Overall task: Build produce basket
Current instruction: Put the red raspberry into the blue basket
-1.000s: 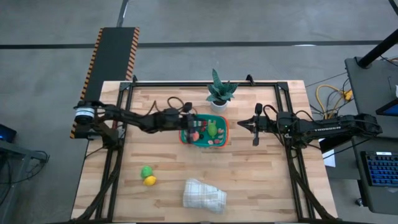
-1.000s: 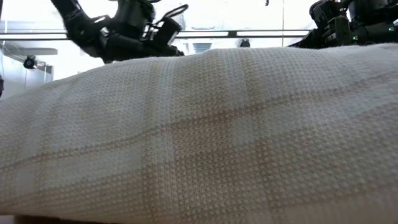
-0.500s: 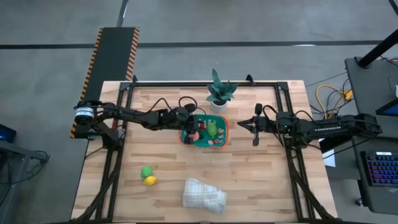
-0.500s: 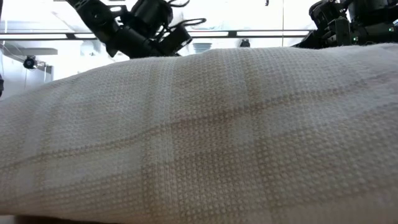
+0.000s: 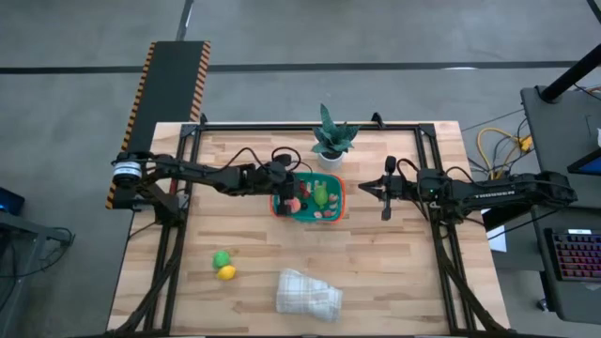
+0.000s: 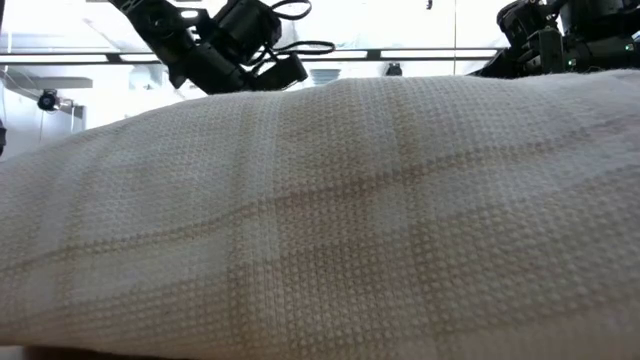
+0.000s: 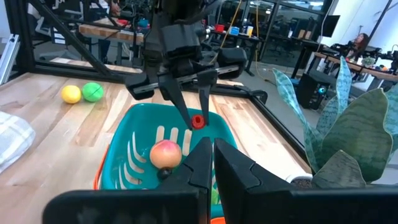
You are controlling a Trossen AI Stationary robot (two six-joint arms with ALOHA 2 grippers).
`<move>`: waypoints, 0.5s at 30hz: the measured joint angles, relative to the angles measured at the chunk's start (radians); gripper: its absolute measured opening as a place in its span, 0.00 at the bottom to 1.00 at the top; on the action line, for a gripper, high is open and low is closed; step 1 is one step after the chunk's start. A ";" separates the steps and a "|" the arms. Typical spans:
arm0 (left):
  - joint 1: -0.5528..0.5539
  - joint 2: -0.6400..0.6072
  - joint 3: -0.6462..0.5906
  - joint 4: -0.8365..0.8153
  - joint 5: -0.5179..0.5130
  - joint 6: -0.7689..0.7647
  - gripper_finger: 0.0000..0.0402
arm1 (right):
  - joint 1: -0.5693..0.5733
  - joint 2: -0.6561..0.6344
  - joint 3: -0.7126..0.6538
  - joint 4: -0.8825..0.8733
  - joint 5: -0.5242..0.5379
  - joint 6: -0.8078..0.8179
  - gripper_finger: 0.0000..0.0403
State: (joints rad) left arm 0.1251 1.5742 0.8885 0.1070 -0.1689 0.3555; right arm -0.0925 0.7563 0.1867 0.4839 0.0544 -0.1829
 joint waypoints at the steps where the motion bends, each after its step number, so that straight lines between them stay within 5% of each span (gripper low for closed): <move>1: 0.000 0.000 -0.001 -0.004 -0.004 0.000 0.17 | 0.000 0.000 0.000 0.000 0.000 0.000 0.02; 15: 0.000 0.000 0.001 -0.103 -0.120 0.001 0.17 | 0.000 0.000 0.000 -0.001 0.000 0.000 0.02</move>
State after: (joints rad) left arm 0.1252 1.5742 0.8894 0.0038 -0.2887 0.3565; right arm -0.0925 0.7559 0.1867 0.4832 0.0544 -0.1833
